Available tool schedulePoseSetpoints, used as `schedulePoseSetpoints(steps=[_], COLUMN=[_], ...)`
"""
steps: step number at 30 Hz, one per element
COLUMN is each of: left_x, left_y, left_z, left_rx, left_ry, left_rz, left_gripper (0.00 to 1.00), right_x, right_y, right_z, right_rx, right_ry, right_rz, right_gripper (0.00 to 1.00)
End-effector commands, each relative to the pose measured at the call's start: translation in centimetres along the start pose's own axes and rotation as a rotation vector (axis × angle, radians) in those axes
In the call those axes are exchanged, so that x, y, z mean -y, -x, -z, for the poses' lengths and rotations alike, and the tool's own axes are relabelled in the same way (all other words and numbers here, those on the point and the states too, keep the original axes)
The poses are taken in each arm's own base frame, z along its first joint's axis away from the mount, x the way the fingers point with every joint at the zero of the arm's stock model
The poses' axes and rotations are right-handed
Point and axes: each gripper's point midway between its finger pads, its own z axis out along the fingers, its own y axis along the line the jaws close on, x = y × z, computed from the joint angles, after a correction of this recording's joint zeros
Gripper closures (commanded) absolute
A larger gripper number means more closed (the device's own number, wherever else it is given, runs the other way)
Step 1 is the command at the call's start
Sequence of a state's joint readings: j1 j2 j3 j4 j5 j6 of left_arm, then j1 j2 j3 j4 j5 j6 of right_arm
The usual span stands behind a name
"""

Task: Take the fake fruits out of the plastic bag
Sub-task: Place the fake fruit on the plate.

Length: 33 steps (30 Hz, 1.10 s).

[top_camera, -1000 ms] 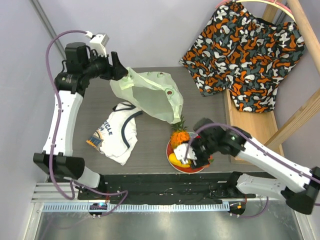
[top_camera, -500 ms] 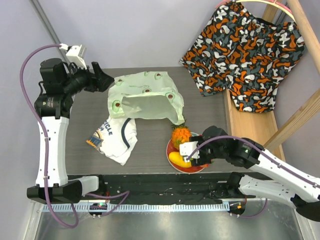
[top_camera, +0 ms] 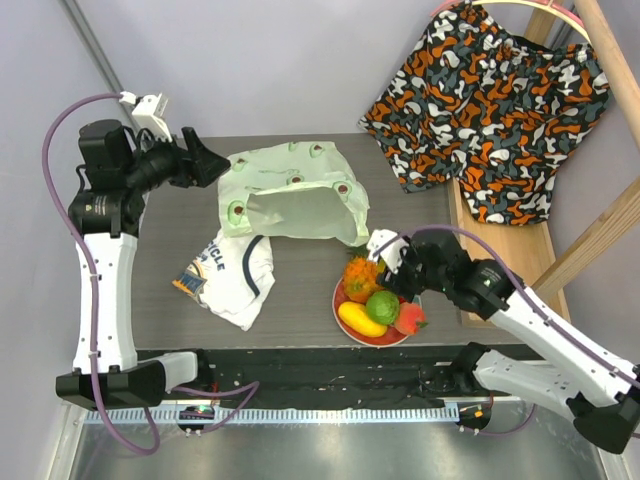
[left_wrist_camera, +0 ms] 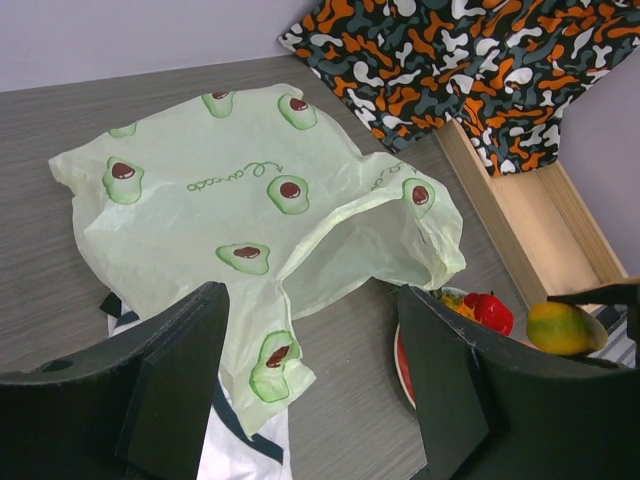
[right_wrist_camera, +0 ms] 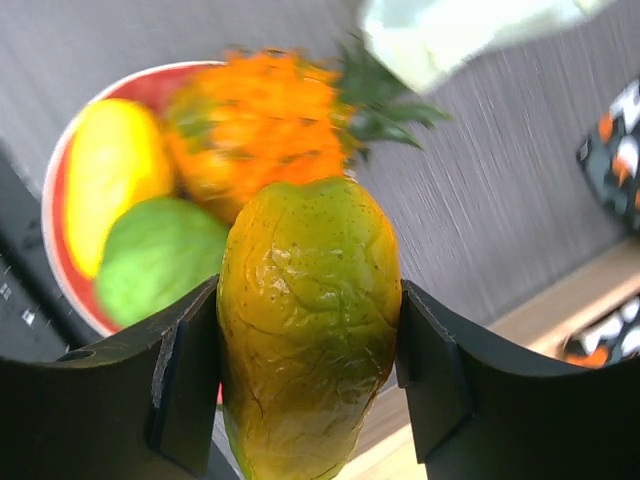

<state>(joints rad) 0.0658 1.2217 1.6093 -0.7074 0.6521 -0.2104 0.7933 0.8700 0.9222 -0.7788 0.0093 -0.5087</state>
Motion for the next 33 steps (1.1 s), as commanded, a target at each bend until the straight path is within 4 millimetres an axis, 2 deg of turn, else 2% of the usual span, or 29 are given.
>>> schedulePoseSetpoints(steps=[1, 8, 11, 18, 25, 33], left_x=[0.5, 0.1, -0.3, -0.2, 0.1, 0.3], left_y=[1.7, 1.3, 1.4, 0.8, 0.3, 0.3], left_z=[0.7, 0.3, 0.4, 1.2, 1.3, 1.7], left_rx=[0.044, 0.033, 0.038, 0.041, 0.034, 0.043], left_ry=[-0.012, -0.017, -0.009, -0.006, -0.017, -0.022], left_rz=[-0.044, -0.019, -0.014, -0.009, -0.007, -0.011], left_gripper=[0.27, 0.28, 0.28, 0.28, 0.28, 0.28], right_x=[3.5, 4.6, 4.6, 2.4, 1.5, 1.2], right_y=[1.4, -1.2, -1.5, -2.5, -3.2, -3.1], right_z=[-0.9, -3.3, -3.8, -4.8, -5.2, -5.7], right_rx=[0.038, -0.051, -0.058, -0.098, -0.11, -0.115], right_ry=[-0.09, -0.071, -0.052, 0.005, 0.02, 0.044], right_rz=[-0.227, -0.429, -0.506, -0.666, -0.714, -0.72], right_gripper=[0.66, 0.63, 0.63, 0.63, 0.62, 0.52])
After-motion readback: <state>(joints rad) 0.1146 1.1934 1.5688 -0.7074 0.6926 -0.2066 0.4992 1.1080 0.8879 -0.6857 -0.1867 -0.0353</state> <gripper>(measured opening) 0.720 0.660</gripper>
